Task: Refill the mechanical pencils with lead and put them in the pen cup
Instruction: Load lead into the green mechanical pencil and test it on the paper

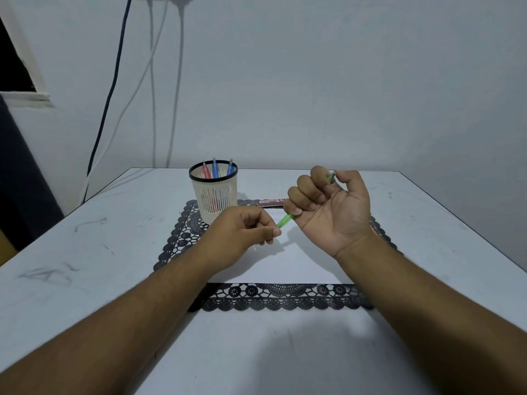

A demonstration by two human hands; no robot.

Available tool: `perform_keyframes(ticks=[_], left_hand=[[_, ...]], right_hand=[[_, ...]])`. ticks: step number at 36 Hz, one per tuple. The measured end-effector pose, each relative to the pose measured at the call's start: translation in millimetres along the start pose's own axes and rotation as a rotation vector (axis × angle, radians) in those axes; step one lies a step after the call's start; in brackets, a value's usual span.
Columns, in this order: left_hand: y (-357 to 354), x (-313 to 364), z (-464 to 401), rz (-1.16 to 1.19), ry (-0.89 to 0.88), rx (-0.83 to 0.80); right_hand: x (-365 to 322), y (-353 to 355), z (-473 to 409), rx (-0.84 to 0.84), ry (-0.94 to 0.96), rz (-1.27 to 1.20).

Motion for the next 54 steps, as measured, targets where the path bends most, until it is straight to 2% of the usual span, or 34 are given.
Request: perform_keyframes(ticks=[28,35,39,43,54], left_hand=[[1.4,4.0,1.4,0.051,0.020,0.018],[9.1,-3.9,-0.1,0.036,0.077,0.119],[14.0,-6.5,1.3,0.035,0.107,0.171],[9.1,-4.3,1.4,0.028,0.115,0.147],[3.3,2.0,2.4,0.029,0.089,0.133]], right_hand=[[-3.7,2.5,0.5,0.016,0.013,-0.098],[-3.5,14.5,-2.4,0.199,0.052,-0.049],[-0.1,22.3,-1.3,0.255,0.068,-0.121],[-0.6,22.3,0.2,0.233,0.084,-0.174],[-7.4,11.7,1.5,0.151,0.096,-0.106]])
Point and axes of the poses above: each hand's wrist, its own z-axis away from the middle knuckle, its own y-axis out of the back of the hand, x = y × z, the point moved 9 cm from there along -z, towards the middle knuckle, and after that the axes turned 12 degrees about -z, right-handed, at the moved point
